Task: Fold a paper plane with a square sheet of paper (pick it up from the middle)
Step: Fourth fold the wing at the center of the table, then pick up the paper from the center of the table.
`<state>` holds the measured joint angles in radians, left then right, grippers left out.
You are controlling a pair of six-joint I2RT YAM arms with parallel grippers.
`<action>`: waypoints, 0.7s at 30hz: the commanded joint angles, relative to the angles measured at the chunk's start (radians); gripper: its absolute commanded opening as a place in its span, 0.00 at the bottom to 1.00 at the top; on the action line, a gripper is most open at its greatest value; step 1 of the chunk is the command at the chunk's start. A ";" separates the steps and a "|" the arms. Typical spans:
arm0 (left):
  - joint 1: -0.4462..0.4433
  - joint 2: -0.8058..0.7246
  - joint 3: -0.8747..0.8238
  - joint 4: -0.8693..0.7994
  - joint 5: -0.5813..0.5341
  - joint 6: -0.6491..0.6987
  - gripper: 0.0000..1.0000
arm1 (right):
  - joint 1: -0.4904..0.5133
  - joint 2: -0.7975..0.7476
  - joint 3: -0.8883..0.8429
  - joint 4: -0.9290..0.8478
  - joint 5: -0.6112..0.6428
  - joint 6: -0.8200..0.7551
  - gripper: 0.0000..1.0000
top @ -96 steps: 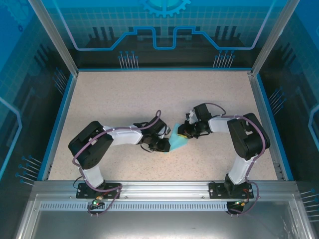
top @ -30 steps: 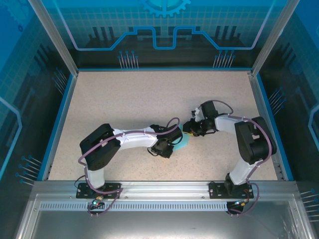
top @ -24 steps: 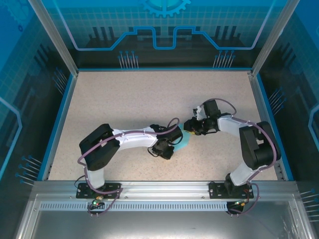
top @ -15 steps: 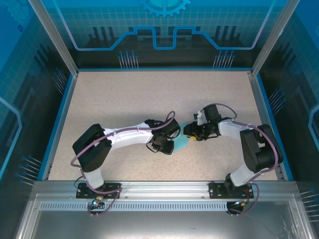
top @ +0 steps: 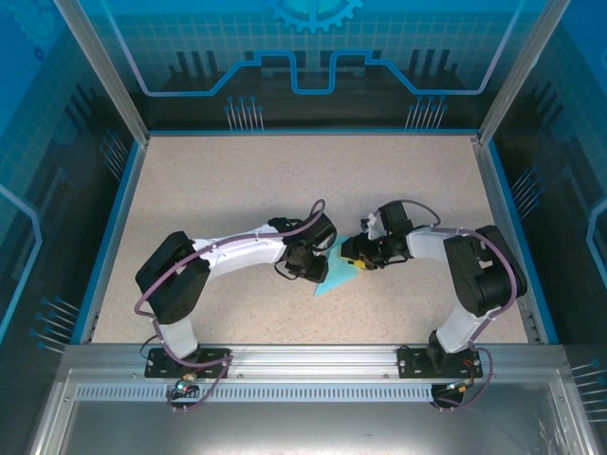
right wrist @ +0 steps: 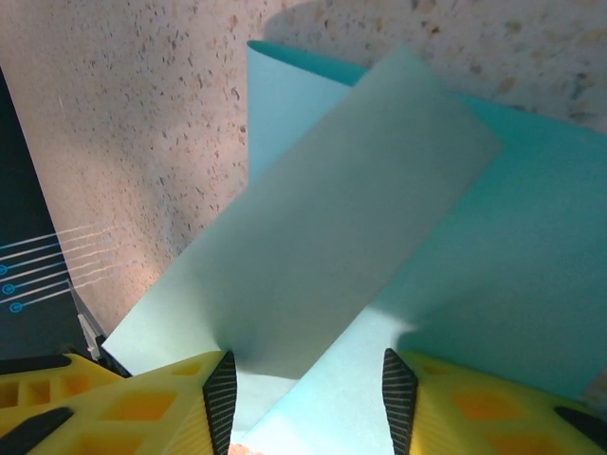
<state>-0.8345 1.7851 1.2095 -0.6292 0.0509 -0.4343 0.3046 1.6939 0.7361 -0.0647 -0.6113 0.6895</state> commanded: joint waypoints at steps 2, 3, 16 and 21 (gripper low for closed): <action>0.014 0.010 0.011 0.012 0.026 0.025 0.30 | 0.033 0.038 0.028 0.066 -0.038 0.032 0.48; 0.017 0.008 0.006 0.011 0.026 0.025 0.31 | 0.034 0.042 0.029 0.075 -0.042 0.037 0.48; 0.037 -0.010 -0.028 0.025 0.029 0.021 0.31 | 0.053 0.043 0.040 0.116 -0.059 0.066 0.43; 0.041 -0.015 -0.038 0.025 0.026 0.019 0.32 | 0.062 0.057 0.038 0.155 -0.061 0.086 0.40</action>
<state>-0.8036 1.7859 1.1900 -0.6025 0.0586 -0.4343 0.3477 1.7309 0.7593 0.0528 -0.6476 0.7536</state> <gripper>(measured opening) 0.317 0.407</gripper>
